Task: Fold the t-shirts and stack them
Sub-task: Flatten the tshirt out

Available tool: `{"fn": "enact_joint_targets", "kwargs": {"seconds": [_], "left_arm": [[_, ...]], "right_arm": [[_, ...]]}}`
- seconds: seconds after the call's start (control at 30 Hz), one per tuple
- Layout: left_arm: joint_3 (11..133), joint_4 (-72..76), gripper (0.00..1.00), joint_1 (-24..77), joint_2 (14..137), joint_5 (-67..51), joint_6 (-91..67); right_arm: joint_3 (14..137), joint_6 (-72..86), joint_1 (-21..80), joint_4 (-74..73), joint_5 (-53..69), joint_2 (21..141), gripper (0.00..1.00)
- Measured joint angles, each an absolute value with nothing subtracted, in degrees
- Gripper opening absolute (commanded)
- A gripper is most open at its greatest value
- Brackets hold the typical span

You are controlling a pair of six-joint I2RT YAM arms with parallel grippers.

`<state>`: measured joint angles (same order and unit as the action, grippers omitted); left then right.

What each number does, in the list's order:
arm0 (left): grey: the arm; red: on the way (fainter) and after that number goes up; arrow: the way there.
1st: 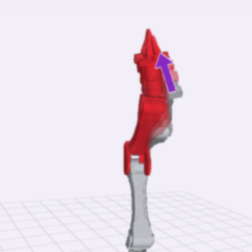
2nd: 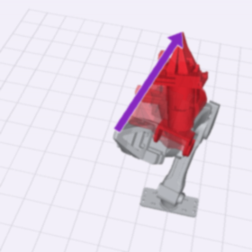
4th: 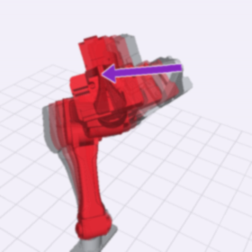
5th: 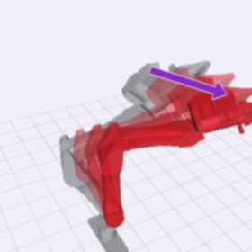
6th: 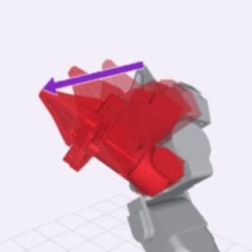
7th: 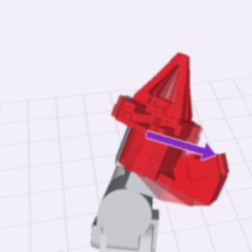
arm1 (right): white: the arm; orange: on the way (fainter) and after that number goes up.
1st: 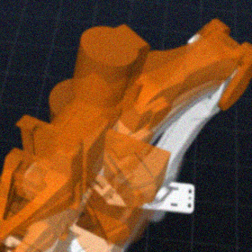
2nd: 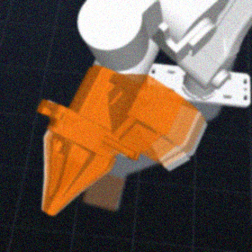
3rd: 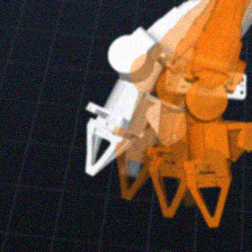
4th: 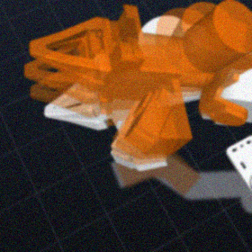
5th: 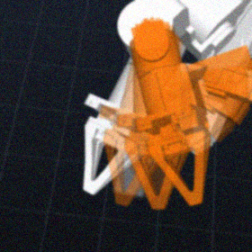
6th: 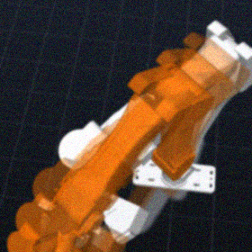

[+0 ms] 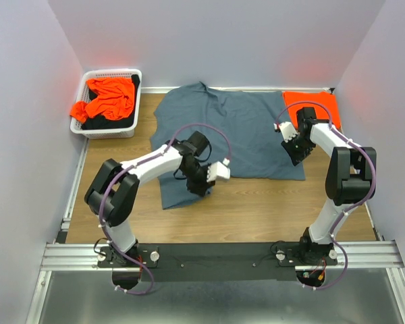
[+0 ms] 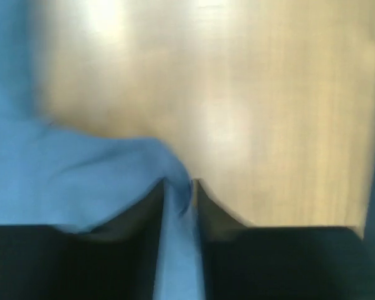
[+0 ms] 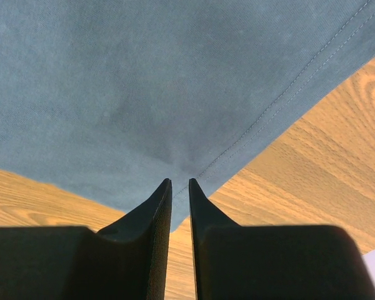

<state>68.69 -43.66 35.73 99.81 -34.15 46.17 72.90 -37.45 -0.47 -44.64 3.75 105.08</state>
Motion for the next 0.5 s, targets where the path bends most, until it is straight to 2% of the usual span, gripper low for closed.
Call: {"fn": "enact_joint_targets", "kwargs": {"seconds": [0.1,0.17,0.3,0.4,0.5], "left_arm": [[66.8,-47.9,0.44,39.2,97.7,-34.2,48.4],[66.8,-49.9,0.44,37.5,96.4,-34.1,49.6],[70.8,-51.0,0.37,26.8,96.2,-33.5,49.4],[74.7,-46.7,0.37,17.4,96.9,-29.9,47.2],[75.4,-41.1,0.37,13.5,97.8,-25.4,44.5]], "right_arm": [[72.9,-37.5,-0.5,-44.7,3.6,105.1,0.23],[72.9,-37.5,-0.5,-44.7,3.4,105.1,0.23],[72.9,-37.5,-0.5,-44.7,2.6,105.1,0.19],[73.4,-37.4,-0.5,-44.9,2.1,105.5,0.15],[75.6,-37.0,-0.5,-45.0,0.6,107.5,0.13]]}}
